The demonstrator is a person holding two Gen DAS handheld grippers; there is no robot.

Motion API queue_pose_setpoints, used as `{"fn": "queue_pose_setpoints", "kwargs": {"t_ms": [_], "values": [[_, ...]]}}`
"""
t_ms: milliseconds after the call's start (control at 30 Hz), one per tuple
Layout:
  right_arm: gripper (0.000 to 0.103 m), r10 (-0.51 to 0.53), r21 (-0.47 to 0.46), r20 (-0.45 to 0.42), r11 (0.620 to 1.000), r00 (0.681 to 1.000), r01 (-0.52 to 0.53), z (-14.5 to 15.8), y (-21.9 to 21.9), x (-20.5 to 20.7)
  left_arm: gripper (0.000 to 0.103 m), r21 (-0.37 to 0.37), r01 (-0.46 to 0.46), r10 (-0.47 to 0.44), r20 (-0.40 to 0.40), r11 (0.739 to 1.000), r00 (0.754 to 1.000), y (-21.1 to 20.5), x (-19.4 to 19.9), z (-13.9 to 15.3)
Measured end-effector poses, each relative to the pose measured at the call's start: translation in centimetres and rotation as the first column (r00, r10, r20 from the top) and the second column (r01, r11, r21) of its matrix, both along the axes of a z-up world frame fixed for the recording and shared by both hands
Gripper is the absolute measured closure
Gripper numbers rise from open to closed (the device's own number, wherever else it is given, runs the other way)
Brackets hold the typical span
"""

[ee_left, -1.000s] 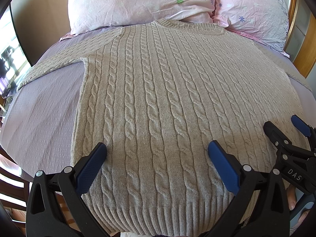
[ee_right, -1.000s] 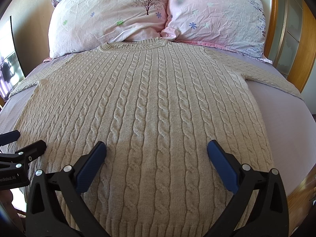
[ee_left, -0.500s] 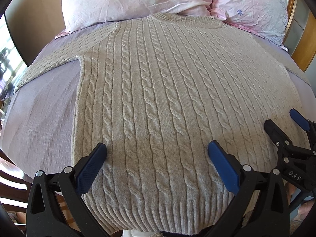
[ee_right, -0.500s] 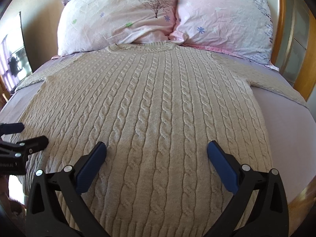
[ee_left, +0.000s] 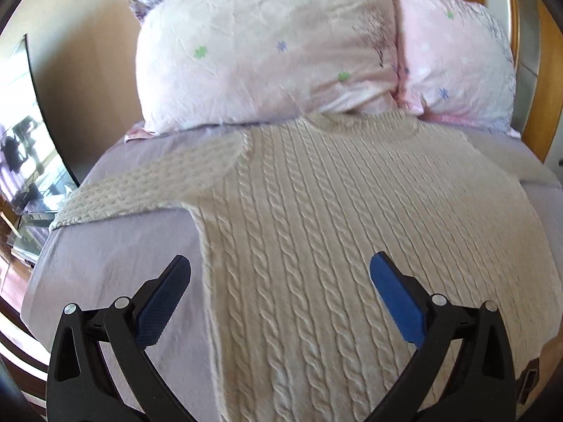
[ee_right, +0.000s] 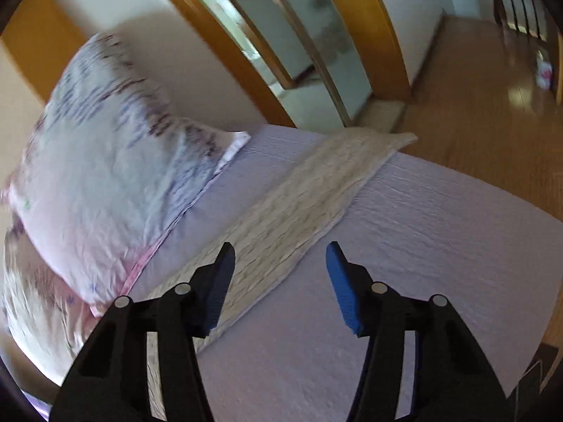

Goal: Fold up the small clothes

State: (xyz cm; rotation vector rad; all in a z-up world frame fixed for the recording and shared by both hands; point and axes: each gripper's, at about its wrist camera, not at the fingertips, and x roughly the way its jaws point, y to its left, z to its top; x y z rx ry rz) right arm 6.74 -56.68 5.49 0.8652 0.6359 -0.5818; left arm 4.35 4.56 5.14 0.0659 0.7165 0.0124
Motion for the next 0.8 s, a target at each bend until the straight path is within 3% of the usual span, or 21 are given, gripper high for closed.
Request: {"fn": "queue_pose_setpoints", "kwargs": {"t_ms": [133,233,300,367,467,567,667,733,800], "values": [[0.061,-0.075,0.104,-0.043,0.991,0.996,0.079,-2.8,-4.3,1.0,0.001,-0.113,-0.06,0.075,0.134,0.992,0.988,4.2,0.8,1.3],[0.075,-0.129,0.133,-0.033,0.982,0.991,0.133,-4.1,-5.5,1.2,0.001,-0.14,-0.129,0.148,0.129,0.982,0.981,7.0,1.6,1.4],[0.094,-0.161,0.129,-0.028,0.978,0.987,0.163,-4.6,-5.7,1.0,0.001,-0.16,-0.188,0.209,0.127,0.969,0.97,9.1,1.9,1.2],[0.096,-0.161,0.127,-0.01,0.979,0.987,0.161,-4.8,-6.2,1.5,0.001,-0.18,-0.232,0.256,0.119,0.956,0.959,11.1,2.0,1.0],[0.097,-0.096,-0.067,0.047,0.993,0.994,0.099,-0.9,-2.7,2.5,0.001,-0.228,-0.288,0.315,0.089,0.93,0.945,14.5,2.4,0.5],[0.097,0.148,-0.253,0.162,0.962,0.976,-0.104,4.8,5.2,4.2,0.001,-0.385,-0.293,0.356,0.103,0.875,0.929,18.4,2.1,0.0],[0.097,0.464,-0.359,0.231,0.857,0.855,-0.369,8.8,15.9,6.0,0.001,-0.459,-0.364,0.433,0.051,0.811,0.9,21.5,2.9,-0.3],[0.097,0.667,-0.387,0.229,0.731,0.709,-0.563,9.5,23.8,7.0,0.001,-0.504,-0.397,0.472,0.023,0.767,0.881,23.2,3.5,-0.5],[0.09,0.835,-0.351,0.157,0.546,0.527,-0.76,7.7,32.2,7.9,0.001,-0.552,-0.431,0.521,0.006,0.714,0.854,24.7,3.8,-0.9]]}}
